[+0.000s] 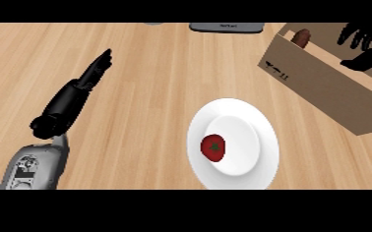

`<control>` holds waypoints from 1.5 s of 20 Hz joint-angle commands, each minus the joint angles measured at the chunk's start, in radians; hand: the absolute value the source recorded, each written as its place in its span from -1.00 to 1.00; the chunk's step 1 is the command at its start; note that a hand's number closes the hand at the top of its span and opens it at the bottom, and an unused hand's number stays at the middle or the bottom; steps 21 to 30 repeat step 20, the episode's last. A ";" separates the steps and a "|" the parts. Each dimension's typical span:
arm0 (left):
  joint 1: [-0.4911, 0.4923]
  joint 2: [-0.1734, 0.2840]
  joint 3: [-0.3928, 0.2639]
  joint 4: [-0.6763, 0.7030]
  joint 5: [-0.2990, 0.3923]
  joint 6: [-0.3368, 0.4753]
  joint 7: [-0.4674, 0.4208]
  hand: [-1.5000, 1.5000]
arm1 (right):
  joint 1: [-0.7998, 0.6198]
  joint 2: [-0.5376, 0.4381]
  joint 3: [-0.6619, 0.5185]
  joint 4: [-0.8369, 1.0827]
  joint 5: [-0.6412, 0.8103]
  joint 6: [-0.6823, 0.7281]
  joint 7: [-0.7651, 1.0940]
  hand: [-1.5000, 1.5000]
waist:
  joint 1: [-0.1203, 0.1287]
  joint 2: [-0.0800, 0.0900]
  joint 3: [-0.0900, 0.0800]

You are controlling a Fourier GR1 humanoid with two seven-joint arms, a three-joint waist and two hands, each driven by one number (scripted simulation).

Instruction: Pick the sweet potato from the plate and place it in the cardboard box

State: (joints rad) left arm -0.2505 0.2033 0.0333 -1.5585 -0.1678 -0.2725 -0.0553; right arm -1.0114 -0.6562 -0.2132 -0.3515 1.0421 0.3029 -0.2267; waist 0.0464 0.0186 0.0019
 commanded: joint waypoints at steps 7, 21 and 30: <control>-0.024 0.006 0.029 0.043 0.012 0.001 -0.005 0.00 | -0.058 0.001 -0.235 0.053 -0.245 -0.020 -0.276 -1.00 | -0.015 -0.001 0.003; -0.047 0.011 0.021 0.043 0.001 -0.006 -0.022 0.00 | 0.001 -0.145 -0.645 0.189 -0.626 0.011 -0.170 -1.00 | 0.008 0.017 0.004; -0.047 0.011 0.021 0.043 0.001 -0.006 -0.022 0.00 | 0.001 -0.145 -0.645 0.189 -0.626 0.011 -0.170 -1.00 | 0.008 0.017 0.004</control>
